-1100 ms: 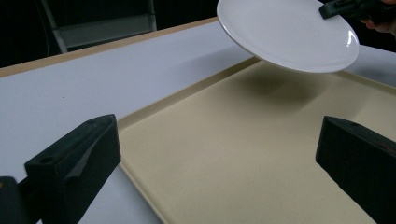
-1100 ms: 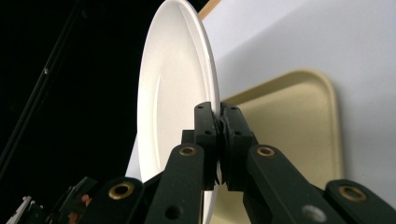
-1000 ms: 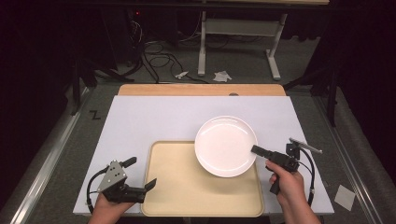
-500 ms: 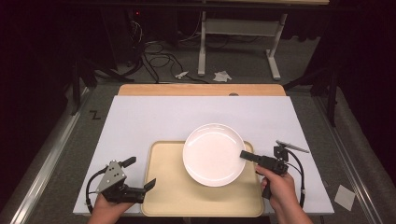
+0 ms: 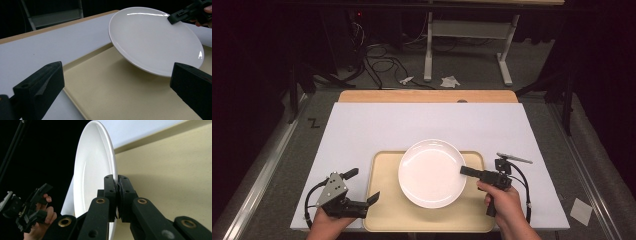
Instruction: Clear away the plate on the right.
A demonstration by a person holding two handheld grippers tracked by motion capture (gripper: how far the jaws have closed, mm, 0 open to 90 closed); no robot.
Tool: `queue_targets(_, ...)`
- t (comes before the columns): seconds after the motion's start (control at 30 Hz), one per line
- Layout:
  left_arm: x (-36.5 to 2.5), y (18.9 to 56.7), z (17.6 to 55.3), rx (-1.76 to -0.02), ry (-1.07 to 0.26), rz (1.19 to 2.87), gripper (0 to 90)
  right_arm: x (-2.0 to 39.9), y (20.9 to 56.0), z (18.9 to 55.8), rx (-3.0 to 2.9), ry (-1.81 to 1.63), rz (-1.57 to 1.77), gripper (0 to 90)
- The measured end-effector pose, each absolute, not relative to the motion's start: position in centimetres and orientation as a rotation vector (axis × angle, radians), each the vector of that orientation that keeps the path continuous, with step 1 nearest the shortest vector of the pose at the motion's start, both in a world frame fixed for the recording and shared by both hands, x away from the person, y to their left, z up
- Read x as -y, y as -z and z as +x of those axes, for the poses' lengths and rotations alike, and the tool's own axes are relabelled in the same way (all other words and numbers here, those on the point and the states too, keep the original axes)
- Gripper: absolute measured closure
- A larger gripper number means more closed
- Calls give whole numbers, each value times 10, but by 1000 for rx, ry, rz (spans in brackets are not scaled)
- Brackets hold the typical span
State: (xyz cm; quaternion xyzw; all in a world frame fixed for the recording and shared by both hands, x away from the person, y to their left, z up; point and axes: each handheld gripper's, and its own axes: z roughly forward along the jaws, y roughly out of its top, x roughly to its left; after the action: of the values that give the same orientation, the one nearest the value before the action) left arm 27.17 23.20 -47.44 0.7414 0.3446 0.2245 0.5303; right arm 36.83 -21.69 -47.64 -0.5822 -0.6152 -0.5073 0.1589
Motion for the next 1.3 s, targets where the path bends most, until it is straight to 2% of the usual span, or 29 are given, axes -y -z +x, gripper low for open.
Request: queue_targets(1.3, -231, 476, 272, -819, -521, 1780, 3, 194, 494, 370, 1889, 1298, -1646, 883)
